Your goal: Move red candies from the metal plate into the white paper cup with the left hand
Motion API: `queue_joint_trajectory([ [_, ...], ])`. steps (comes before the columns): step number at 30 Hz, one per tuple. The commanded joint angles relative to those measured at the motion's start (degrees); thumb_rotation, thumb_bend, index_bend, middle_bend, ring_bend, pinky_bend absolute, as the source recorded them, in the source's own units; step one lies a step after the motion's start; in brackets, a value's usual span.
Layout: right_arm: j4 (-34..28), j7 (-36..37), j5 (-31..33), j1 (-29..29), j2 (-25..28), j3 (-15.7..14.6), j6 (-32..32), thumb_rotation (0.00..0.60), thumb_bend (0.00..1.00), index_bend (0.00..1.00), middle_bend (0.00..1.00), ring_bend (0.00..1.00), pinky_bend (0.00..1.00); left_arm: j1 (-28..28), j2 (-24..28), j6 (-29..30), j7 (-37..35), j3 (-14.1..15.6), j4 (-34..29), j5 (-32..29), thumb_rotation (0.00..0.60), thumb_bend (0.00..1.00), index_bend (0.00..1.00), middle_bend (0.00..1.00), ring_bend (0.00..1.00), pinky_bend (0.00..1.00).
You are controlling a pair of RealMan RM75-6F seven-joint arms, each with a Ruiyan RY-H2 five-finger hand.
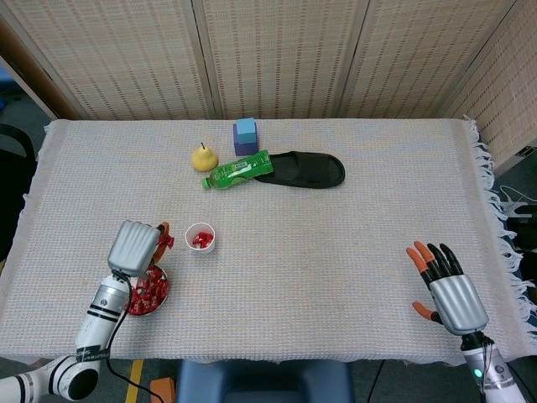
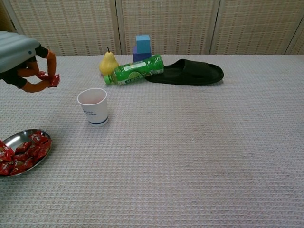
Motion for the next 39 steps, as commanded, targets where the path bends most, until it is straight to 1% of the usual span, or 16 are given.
queue_joint_trajectory([
  [1, 0.05, 0.02, 0.38, 0.10, -0.01, 0.16, -0.23, 0.600, 0.06, 0.00, 0.00, 0.00, 0.00, -2.33, -1.90, -2.02, 1.60, -1.02, 0.72, -1.80, 0.600, 0.41, 0.62, 1.00, 1.00, 1.00],
  [6, 0.11, 0.13, 1.32, 0.22, 0.06, 0.53, -0.59, 0.600, 0.06, 0.00, 0.00, 0.00, 0.00, -5.70, -5.08, -5.06, 2.52, -1.65, 3.44, -4.23, 0.600, 0.41, 0.62, 1.00, 1.00, 1.00],
  [13, -0.02, 0.32, 1.95, 0.35, 0.31, 0.65, -1.05, 0.600, 0.06, 0.00, 0.00, 0.00, 0.00, -7.24, -6.75, -5.71, 2.01, -1.53, 4.66, -4.67, 0.600, 0.41, 0.62, 1.00, 1.00, 1.00],
  [21, -0.13, 0.83, 2.79, 0.58, 0.72, 0.80, -1.70, 0.600, 0.06, 0.00, 0.00, 0.00, 0.00, -9.56, -9.25, -7.06, 2.10, -1.03, 7.56, -6.47, 0.600, 0.41, 0.62, 1.00, 1.00, 1.00],
  [29, -0.32, 1.47, 2.73, 0.42, 1.16, 0.76, -1.25, 0.600, 0.06, 0.00, 0.00, 0.00, 0.00, -10.41, -10.27, -8.01, 0.67, -0.20, 10.77, -7.85, 0.600, 0.41, 0.61, 1.00, 1.00, 1.00],
  [35, -0.38, 1.33, 2.88, 0.34, 1.20, 0.86, -1.02, 0.600, 0.06, 0.00, 0.00, 0.00, 0.00, -10.76, -10.27, -7.91, -0.28, 0.14, 11.71, -8.13, 0.600, 0.41, 0.60, 1.00, 1.00, 1.00],
  [37, -0.35, 1.28, 2.96, 0.35, 1.14, 0.87, -1.07, 0.600, 0.06, 0.00, 0.00, 0.00, 0.00, -10.80, -10.19, -7.94, -0.45, 0.38, 11.86, -8.28, 0.600, 0.41, 0.58, 1.00, 1.00, 1.00],
  [39, -0.34, 1.20, 2.98, 0.39, 1.12, 0.84, -1.16, 0.600, 0.06, 0.00, 0.00, 0.00, 0.00, -10.82, -10.19, -7.92, -0.67, 0.66, 11.90, -8.29, 0.600, 0.41, 0.51, 1.00, 1.00, 1.00],
])
